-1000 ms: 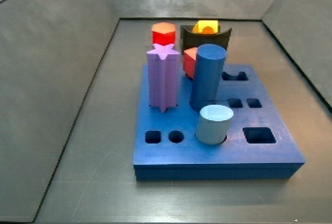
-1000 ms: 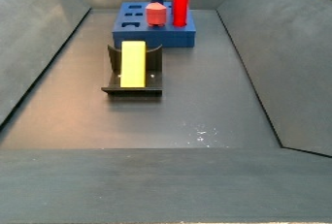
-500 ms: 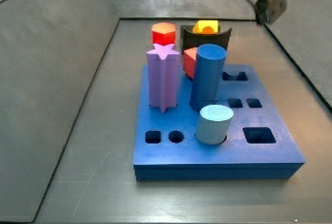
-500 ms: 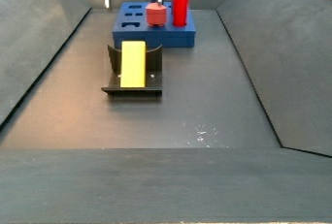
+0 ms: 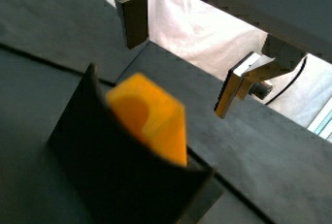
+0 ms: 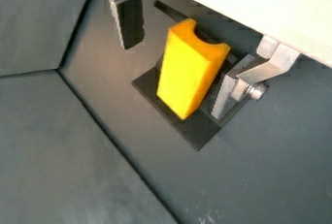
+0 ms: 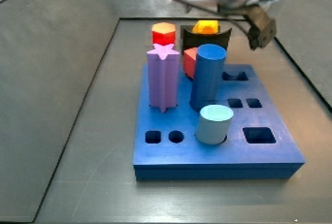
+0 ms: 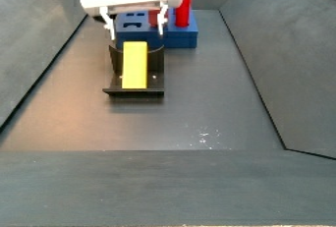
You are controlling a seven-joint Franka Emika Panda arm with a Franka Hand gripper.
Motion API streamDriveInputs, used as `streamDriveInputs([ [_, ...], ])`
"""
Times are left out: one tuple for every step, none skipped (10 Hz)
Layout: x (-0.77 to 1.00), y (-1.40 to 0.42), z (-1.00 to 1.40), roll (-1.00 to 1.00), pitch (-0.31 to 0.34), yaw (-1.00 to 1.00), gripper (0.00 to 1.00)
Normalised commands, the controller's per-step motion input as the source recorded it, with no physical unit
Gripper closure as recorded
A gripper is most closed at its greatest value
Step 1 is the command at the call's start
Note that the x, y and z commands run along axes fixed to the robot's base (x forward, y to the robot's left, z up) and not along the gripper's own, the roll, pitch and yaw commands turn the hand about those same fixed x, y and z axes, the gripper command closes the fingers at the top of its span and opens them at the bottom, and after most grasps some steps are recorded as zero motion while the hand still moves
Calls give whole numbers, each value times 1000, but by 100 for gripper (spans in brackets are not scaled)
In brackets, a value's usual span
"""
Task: Pick up the arch object. Move up. Place the arch object on the fixture. Regrasp the arch object. Rotate the arch object. Move to above the board. Insert the arch object.
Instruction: Regrasp the arch object.
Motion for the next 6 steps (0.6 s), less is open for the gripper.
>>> streamDriveInputs([
  [108,21,-881,57,-99,-4,0],
  [98,14,-776,56,-89,-19,0],
  [83,7,-575,59,-67,-33,0],
  [74,8,-432,57,-45,-35,0],
  [53,5,-365,66,-23,-58,0],
  [51,5,-363,69,-22,-58,0],
])
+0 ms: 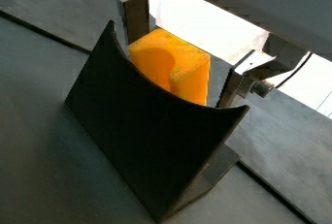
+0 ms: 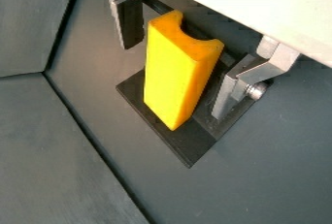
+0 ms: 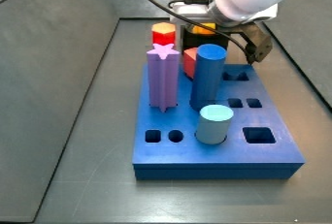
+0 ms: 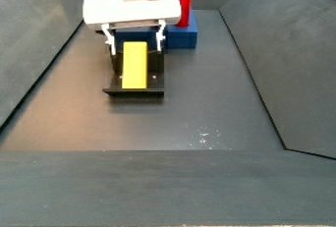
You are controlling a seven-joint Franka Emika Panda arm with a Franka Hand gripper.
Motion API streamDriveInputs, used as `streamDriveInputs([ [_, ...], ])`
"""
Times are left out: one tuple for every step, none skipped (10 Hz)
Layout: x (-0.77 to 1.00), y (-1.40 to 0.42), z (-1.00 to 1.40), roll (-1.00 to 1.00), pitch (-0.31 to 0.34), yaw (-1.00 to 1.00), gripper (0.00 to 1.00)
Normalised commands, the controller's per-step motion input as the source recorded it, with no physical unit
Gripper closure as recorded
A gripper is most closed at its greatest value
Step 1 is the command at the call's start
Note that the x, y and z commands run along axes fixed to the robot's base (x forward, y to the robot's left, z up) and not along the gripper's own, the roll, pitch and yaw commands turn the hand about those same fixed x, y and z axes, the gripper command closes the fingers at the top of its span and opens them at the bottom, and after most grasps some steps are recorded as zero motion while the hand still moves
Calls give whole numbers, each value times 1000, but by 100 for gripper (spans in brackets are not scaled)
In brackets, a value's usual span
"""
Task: Pick up the arch object. Move up. Place the arch object on the fixture. Regrasp the arch object. Rotate the arch object. Move to above the board. Insert the arch object.
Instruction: Regrasp the arch object, then rotate the arch object.
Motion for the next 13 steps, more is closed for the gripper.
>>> streamDriveInputs([
  [48,6,-363,70,-18,-58,0],
  [43,6,-363,68,-12,-56,0],
  [42,5,-364,67,-9,-55,0],
  [41,5,-364,66,-8,-54,0],
  [0,0,0,0,0,0,100],
  [-1000,130,906,0,0,0,100],
  [-1000,122,904,-47,-36,6,100],
  [-1000,117,899,-75,-52,11,100],
  [-1000,105,881,-99,-67,10,100],
  [-1000,99,862,-112,-79,2,100],
  [-1000,94,840,-120,-94,-11,100],
  [-1000,87,802,-133,-106,-35,100],
  [-1000,84,770,-140,-110,-50,100],
])
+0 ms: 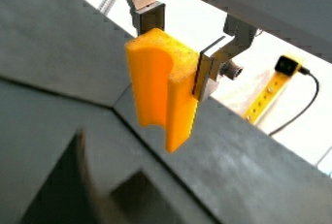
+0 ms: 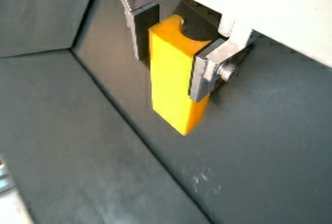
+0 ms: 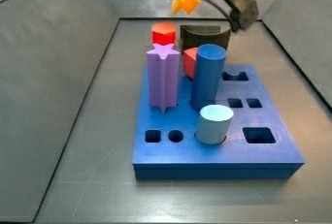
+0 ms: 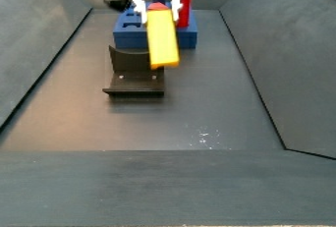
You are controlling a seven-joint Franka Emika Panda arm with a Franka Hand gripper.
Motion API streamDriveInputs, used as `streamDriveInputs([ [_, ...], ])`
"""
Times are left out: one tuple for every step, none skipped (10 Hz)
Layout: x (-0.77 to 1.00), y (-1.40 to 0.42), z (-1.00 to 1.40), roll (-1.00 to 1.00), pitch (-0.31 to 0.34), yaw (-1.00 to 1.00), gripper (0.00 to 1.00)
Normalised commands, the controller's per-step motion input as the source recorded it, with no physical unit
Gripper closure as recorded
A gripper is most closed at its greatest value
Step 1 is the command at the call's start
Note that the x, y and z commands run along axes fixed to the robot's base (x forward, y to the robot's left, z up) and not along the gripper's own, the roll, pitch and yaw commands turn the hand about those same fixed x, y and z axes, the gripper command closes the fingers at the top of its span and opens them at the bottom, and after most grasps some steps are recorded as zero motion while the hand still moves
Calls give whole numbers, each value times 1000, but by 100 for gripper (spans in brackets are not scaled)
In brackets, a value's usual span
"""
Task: Pick up the arch object. Move up. Place the arch object on the fixture. Regrasp the arch object. Rotate the arch object. Move to above the board. Insert the arch object.
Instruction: Rotate the arch object.
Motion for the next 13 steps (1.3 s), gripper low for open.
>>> streamDriveInputs([
  [-1000,80,733,-143,-109,-66,100],
  [-1000,74,680,-142,-96,-90,100],
  [-1000,71,653,-143,-92,-97,100],
  [-1000,68,584,-152,-78,-105,100],
  [-1000,64,523,-154,-62,-107,100],
  [-1000,60,453,-153,-50,-105,100],
  [-1000,58,346,-149,-39,-99,100],
  [-1000,57,286,-145,-24,-93,100],
  [-1000,52,246,-147,-20,-85,100],
  [-890,43,181,-150,-11,-79,100],
  [-755,32,126,-154,-11,-70,100],
  [-620,28,87,-150,-11,-61,100],
  [-483,21,65,-149,-10,-57,100],
])
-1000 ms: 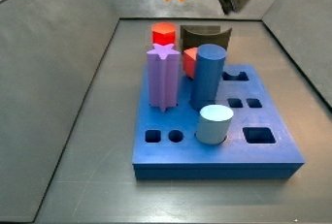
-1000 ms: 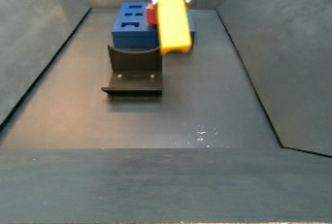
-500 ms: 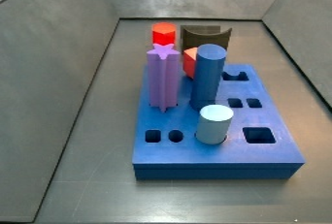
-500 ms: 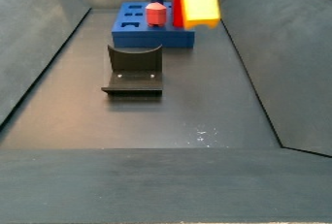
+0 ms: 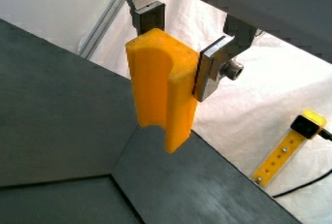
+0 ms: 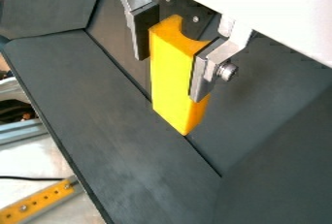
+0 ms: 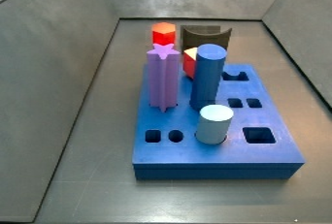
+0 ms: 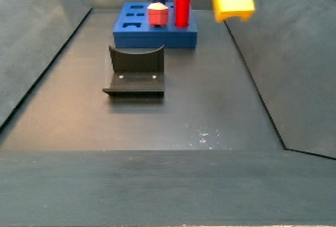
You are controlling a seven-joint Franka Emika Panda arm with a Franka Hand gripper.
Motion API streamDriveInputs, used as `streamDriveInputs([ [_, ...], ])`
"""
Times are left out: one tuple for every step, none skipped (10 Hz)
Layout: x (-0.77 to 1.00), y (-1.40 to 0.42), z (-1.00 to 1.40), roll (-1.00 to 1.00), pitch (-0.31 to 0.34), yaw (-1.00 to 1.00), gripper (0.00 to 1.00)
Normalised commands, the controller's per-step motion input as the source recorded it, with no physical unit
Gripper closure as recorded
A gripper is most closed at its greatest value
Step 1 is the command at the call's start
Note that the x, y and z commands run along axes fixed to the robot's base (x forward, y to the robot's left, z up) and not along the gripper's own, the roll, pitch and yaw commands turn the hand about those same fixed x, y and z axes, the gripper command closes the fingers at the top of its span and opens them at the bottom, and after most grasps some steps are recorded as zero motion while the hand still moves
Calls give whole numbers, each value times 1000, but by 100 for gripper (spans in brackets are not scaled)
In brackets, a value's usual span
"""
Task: Pick up the arch object. Move up. Place the arch object on the fixture. Regrasp the arch object. Rotate the arch object. Move to above the board. Insert the arch object.
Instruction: Rotate the arch object.
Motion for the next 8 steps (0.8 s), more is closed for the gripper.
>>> streamDriveInputs([
  [-300,11,51,-144,-19,-51,100],
  [-170,4,48,-141,-18,-49,100],
  [0,0,0,-962,-111,-1000,100],
  [25,15,-10,-962,-99,-1000,100],
  [-61,65,31,-973,-60,-1000,100],
  [-86,56,43,-979,-22,-1000,100],
  [-70,43,41,-994,45,-1000,100],
  [-49,37,40,-1000,102,-989,100],
])
